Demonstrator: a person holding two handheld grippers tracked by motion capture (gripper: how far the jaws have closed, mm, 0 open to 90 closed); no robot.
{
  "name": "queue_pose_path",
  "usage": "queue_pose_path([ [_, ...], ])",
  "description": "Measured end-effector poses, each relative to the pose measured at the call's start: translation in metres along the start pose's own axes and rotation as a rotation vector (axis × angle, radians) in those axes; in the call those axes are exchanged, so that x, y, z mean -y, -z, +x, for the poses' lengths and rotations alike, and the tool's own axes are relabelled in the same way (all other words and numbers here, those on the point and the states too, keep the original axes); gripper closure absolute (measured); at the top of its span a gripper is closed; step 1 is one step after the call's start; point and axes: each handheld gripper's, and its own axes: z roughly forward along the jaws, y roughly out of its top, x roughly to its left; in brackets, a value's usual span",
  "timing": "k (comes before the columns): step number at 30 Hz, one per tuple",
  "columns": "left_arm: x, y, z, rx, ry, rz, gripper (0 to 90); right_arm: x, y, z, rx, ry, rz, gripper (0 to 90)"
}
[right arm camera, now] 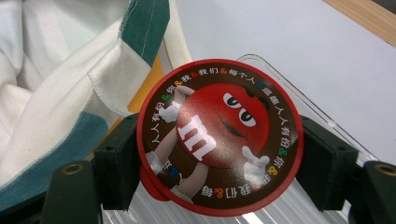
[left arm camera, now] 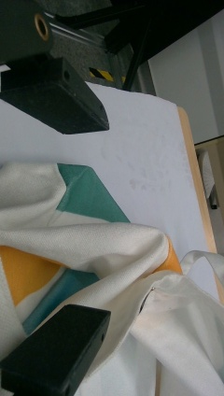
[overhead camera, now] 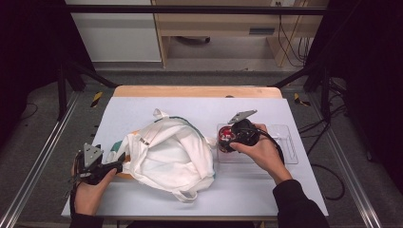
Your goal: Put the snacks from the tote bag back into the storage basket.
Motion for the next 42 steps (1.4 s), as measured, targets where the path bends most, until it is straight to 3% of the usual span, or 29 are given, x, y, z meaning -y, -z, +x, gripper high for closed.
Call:
queue_pose_path([
  [18,0.0,0.0,0.001,0.0,-0.002,0.002,8.3,0.002,-0.01,-0.005,-0.011,-0.025,0.005,26.1],
  [42,0.0,-0.002,-0.002,0.004,-0.012,0.01,8.4,0.007,-0.019,-0.018,-0.089,0.025,0.003,26.1],
])
